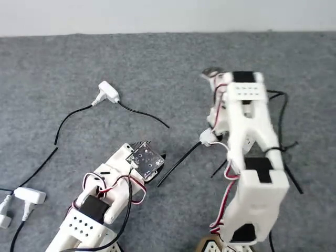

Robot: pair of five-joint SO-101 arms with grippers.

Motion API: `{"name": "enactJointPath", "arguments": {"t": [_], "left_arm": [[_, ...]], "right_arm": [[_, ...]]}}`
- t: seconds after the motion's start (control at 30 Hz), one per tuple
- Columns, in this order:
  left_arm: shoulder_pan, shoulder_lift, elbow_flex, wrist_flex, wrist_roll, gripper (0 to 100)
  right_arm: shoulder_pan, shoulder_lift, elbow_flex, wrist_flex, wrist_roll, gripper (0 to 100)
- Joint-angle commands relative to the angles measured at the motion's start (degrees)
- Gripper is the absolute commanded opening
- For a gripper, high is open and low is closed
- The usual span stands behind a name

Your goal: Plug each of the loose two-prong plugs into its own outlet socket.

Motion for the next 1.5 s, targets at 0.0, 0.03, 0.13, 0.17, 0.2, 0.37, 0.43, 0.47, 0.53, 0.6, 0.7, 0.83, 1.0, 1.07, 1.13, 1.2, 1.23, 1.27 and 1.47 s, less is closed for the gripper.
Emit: {"name": "enactJointPath", "arguments": {"t": [0.0, 0.03, 0.13, 0.17, 0.2, 0.37, 0.43, 0.47, 0.53, 0.6, 0.7, 0.83, 1.0, 1.07, 1.13, 1.2, 1.23, 1.27, 1.47], "left_arm": [[0.26, -0.35, -0.4, -1.67, 0.44, 19], [0.26, -0.35, -0.4, -1.67, 0.44, 19], [0.26, -0.35, -0.4, -1.67, 0.44, 19], [0.26, -0.35, -0.4, -1.67, 0.44, 19], [0.26, -0.35, -0.4, -1.67, 0.44, 19], [0.26, -0.35, -0.4, -1.67, 0.44, 19], [0.18, -0.35, -0.31, -1.67, 0.44, 19], [0.18, -0.35, -0.31, -1.67, 0.44, 19], [0.09, -0.35, -0.31, -1.67, 0.44, 19], [0.09, -0.35, -0.31, -1.67, 0.35, 19], [0.09, -0.35, -0.22, -2.11, 0.35, 19], [0.09, -0.35, -0.13, -2.37, 0.35, 19], [0.09, -0.35, -0.13, -2.37, 0.35, 19], [0.09, -0.35, -0.13, -2.37, 0.35, 19], [0.09, -0.35, -0.13, -2.37, 0.35, 19], [0.09, -0.35, -0.13, -2.37, 0.35, 19], [0.09, -0.35, -0.13, -2.37, 0.35, 19], [0.09, -0.35, -0.13, -2.37, 0.35, 19], [0.09, -0.35, -0.13, -2.37, 0.35, 19]], "right_arm": [[3.47, -7.69, -4.48, 4.62, 2.73, 13.6], [4.7, -8.48, -4.48, 4.97, 3.25, 13.6], [9.19, -8.84, -4.4, 4.53, 5.36, 13.6], [10.51, -8.31, -4.4, 4.0, 6.15, 13.6], [11.47, -7.43, -4.4, 3.56, 7.12, 13.6], [13.76, 0.4, -4.66, -0.57, 13.98, 13.7], [14.64, 3.12, -4.66, -2.15, 14.68, 13.7], [14.99, 4.18, -4.66, -2.51, 14.95, 13.7], [14.99, 5.85, -4.75, -2.77, 14.95, 13.7], [14.99, 6.73, -4.75, -2.86, 15.03, 13.7], [16.04, 7.25, -5.98, -2.42, 16.97, 13.7], [20.44, 7.43, -9.76, -2.42, 19.43, 13.7], [25.01, 7.52, -11.43, -2.42, 24.18, 13.7], [25.8, 7.6, -11.34, -2.51, 25.49, 13.7], [25.98, 7.6, -11.34, -2.59, 25.93, 13.7], [25.8, 7.6, -11.34, -2.68, 25.93, 13.8], [25.63, 7.87, -11.34, -2.68, 25.93, 13.8], [25.45, 8.48, -11.43, -2.68, 25.93, 13.8], [24.04, 13.76, -11.96, -3.03, 25.93, 26.5]]}}
